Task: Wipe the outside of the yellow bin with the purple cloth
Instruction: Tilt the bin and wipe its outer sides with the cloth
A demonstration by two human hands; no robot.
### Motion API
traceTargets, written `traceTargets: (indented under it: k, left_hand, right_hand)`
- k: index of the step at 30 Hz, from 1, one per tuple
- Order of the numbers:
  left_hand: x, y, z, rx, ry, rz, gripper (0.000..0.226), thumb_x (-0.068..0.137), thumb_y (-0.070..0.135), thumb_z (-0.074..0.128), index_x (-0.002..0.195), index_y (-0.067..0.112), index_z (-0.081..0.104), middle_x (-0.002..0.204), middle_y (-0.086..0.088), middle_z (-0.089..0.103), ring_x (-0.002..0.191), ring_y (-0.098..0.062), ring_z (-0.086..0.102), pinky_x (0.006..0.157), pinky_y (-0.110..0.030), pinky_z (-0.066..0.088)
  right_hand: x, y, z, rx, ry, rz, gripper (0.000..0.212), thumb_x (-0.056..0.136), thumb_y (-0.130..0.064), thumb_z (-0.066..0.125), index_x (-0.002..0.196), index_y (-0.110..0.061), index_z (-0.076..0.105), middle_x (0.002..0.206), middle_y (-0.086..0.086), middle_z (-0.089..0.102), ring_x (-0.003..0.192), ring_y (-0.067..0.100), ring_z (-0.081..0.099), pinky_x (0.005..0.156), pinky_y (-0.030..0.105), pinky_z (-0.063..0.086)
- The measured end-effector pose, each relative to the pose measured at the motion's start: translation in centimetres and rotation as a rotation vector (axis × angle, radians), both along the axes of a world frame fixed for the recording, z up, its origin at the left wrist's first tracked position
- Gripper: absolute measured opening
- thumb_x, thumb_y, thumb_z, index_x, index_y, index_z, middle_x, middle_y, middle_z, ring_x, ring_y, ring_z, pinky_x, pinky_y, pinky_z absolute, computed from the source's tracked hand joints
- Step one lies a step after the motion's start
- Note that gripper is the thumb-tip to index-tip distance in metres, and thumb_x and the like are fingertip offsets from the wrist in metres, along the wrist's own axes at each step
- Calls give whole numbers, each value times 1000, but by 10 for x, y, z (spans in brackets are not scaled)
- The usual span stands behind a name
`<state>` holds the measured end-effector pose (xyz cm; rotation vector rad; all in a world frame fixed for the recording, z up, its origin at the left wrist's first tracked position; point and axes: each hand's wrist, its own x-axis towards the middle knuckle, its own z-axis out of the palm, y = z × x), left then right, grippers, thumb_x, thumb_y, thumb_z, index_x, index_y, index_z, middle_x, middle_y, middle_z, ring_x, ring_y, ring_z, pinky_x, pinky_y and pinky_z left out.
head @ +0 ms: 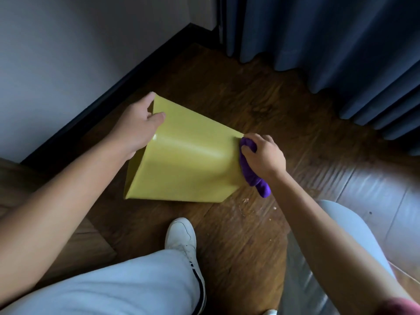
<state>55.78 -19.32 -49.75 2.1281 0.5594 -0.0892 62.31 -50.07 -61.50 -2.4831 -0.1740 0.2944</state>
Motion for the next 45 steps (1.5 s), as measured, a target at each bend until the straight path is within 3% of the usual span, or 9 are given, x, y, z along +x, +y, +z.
traceTargets:
  k: [4, 7, 9, 11, 15, 21, 28, 40, 45]
  left_hand:
    - [-4, -1, 1, 18, -30, -45, 64, 105, 36, 55, 161, 39, 25, 156, -4, 51, 135, -15, 55, 111, -38, 39]
    - [-12, -8, 6, 100, -89, -80, 62, 107, 38, 52, 160, 46, 22, 125, 0, 68, 67, -8, 57, 72, -26, 48]
    - [-16, -11, 12, 136, -75, -162, 61, 107, 39, 51, 160, 48, 20, 75, 18, 62, 58, -12, 55, 59, -33, 51]
    - [-16, -19, 18, 185, -38, -255, 62, 108, 38, 49, 161, 46, 18, 83, -3, 74, 69, -25, 67, 63, -47, 58]
    - [-17, -53, 15, 309, -124, -399, 62, 109, 27, 49, 163, 32, 21, 52, 6, 42, 45, -7, 40, 41, -24, 31]
    - [-27, -85, 14, 490, -287, -510, 49, 106, 15, 56, 154, 13, 47, 70, -8, 70, 48, -17, 59, 50, -34, 54]
    - [-36, -108, 3, 499, -355, -478, 52, 99, 10, 64, 151, 11, 53, 65, 0, 64, 42, -1, 41, 54, -19, 38]
    - [-24, -65, 16, 507, -484, -498, 46, 106, 51, 45, 124, 19, 72, 92, 10, 76, 69, -4, 72, 51, -11, 48]
    - [-12, 18, -13, 957, -239, -356, 46, 101, 28, 64, 146, 20, 56, 159, -9, 47, 147, -35, 40, 114, -54, 36]
  right_hand:
    - [-1, -12, -12, -145, 121, 26, 38, 98, -45, 50, 134, -41, 62, 128, 2, 59, 112, 31, 62, 79, 35, 45]
    - [-9, -28, -15, -227, 167, -7, 34, 98, -41, 48, 128, -43, 65, 129, 3, 63, 112, 31, 63, 80, 38, 49]
    - [-16, -38, -11, -222, 161, -64, 34, 98, -40, 48, 128, -43, 65, 130, 5, 65, 112, 34, 64, 86, 41, 52]
    - [-18, -39, 3, -163, 124, -106, 34, 98, -44, 48, 127, -43, 65, 128, 6, 66, 112, 34, 64, 89, 42, 53]
    - [-11, -16, 58, 33, -14, -97, 49, 95, -66, 44, 139, -48, 56, 117, 0, 71, 101, 26, 68, 83, 44, 61]
    - [-4, 31, 115, 120, -218, -6, 62, 93, -79, 40, 147, -50, 48, 119, -2, 71, 103, 21, 68, 72, 32, 50]
    - [-6, 45, 110, 28, -153, -5, 44, 94, -65, 49, 128, -42, 65, 112, -4, 65, 100, 26, 68, 71, 32, 42]
    - [-8, 36, 114, 24, -205, 49, 37, 89, -33, 64, 125, -30, 72, 113, 1, 71, 99, 26, 68, 70, 30, 44]
    - [-12, 33, 112, 44, -241, 67, 35, 91, -32, 63, 125, -34, 71, 112, -1, 67, 95, 22, 65, 69, 28, 38]
